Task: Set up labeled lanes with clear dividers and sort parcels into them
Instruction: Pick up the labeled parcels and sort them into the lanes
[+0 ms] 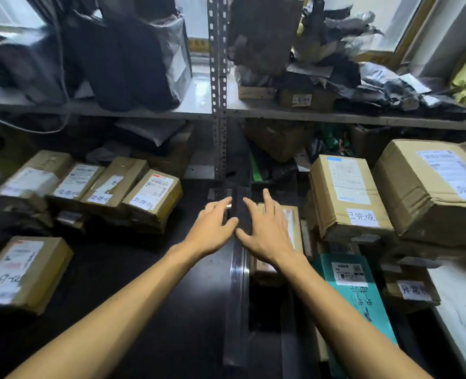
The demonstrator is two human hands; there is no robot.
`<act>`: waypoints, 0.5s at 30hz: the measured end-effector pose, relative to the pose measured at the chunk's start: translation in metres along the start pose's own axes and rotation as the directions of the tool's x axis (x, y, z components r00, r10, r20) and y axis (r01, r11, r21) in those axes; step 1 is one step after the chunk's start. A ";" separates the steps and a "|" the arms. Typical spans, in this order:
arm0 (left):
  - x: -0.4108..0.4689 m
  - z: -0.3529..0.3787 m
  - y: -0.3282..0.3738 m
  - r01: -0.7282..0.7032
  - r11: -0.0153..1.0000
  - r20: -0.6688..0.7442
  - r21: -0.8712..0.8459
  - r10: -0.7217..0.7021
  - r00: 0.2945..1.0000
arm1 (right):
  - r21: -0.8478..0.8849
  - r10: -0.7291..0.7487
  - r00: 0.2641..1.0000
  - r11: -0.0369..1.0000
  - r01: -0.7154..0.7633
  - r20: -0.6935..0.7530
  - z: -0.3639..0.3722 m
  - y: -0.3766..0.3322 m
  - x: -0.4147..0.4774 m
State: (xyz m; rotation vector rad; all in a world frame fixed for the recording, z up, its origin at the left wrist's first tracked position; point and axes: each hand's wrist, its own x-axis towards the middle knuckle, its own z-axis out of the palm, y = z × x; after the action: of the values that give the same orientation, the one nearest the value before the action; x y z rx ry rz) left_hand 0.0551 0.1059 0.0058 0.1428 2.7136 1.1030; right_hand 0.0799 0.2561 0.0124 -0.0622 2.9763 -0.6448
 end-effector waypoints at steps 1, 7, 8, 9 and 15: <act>-0.013 -0.010 -0.004 0.015 1.000 -0.044 0.004 -0.015 0.999 | 0.005 -0.045 0.999 0.999 0.045 -0.001 0.000 -0.014 -0.004; -0.096 -0.069 -0.047 0.137 0.990 -0.232 0.021 -0.129 0.964 | 0.083 -0.263 0.960 0.963 0.255 0.098 0.017 -0.098 -0.032; -0.110 -0.079 -0.057 0.170 0.985 -0.258 0.020 -0.159 0.953 | 0.119 -0.298 0.947 0.951 0.284 0.120 0.021 -0.114 -0.037; -0.126 -0.091 -0.070 0.212 0.977 -0.295 0.024 -0.196 0.935 | 0.148 -0.343 0.929 0.935 0.323 0.139 0.026 -0.134 -0.041; -0.215 -0.159 -0.154 0.441 0.897 -0.468 0.015 -0.383 0.796 | 0.176 -0.509 0.830 0.860 0.479 0.227 0.064 -0.241 -0.062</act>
State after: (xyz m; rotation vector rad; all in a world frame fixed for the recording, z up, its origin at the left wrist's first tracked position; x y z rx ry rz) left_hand 0.2261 -0.1483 0.0427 -0.7586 2.9881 0.9194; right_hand 0.1529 0.0146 0.0597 -0.8679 2.6512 -0.7759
